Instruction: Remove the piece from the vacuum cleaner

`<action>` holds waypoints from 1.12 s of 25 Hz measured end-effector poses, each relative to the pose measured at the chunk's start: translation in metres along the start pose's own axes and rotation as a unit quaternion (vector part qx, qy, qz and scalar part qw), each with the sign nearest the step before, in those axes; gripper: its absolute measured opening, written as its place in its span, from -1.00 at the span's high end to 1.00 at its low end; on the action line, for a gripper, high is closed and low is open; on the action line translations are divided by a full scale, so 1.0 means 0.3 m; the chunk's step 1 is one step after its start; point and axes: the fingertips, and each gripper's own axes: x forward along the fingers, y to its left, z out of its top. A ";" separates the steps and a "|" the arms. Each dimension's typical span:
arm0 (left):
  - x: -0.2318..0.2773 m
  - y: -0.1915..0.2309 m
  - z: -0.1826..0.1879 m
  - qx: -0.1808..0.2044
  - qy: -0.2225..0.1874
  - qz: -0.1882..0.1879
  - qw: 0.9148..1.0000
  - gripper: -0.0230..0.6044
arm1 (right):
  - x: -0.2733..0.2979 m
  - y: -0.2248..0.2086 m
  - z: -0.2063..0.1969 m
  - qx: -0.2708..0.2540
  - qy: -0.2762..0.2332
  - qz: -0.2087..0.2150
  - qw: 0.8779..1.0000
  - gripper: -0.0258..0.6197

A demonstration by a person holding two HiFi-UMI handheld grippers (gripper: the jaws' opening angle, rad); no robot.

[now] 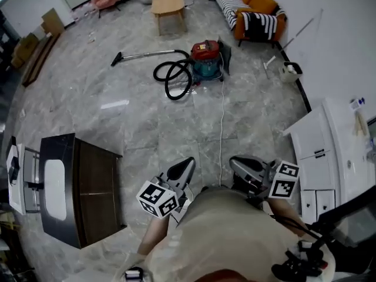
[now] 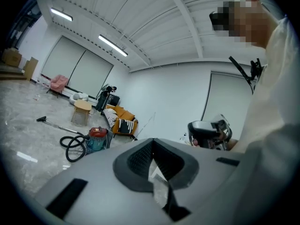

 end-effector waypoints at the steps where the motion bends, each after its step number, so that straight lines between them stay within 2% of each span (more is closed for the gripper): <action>1: 0.000 -0.003 -0.003 0.000 0.002 0.002 1.000 0.92 | 0.002 -0.001 -0.001 -0.001 0.002 0.006 1.000 0.91; 4: 0.011 -0.016 0.006 0.010 0.003 0.011 1.000 0.92 | 0.003 -0.029 0.014 0.015 -0.003 0.022 1.000 0.91; 7: 0.040 -0.017 0.020 0.015 0.000 0.037 0.999 0.92 | 0.011 -0.062 0.039 0.032 0.007 0.058 0.998 0.91; 13: 0.206 -0.051 0.049 0.032 0.006 0.059 0.998 0.92 | -0.041 -0.148 0.106 0.013 0.034 0.120 0.992 0.91; 19: 0.474 -0.107 0.117 0.051 -0.006 0.063 0.997 0.92 | -0.169 -0.287 0.217 0.004 0.058 0.152 0.987 0.91; 23: 0.633 -0.157 0.114 0.058 0.002 0.067 0.996 0.92 | -0.246 -0.363 0.218 -0.009 0.104 0.166 0.981 0.91; 28: 0.754 -0.233 0.107 0.085 0.009 0.089 0.992 0.92 | -0.338 -0.433 0.246 -0.009 0.119 0.180 0.976 0.91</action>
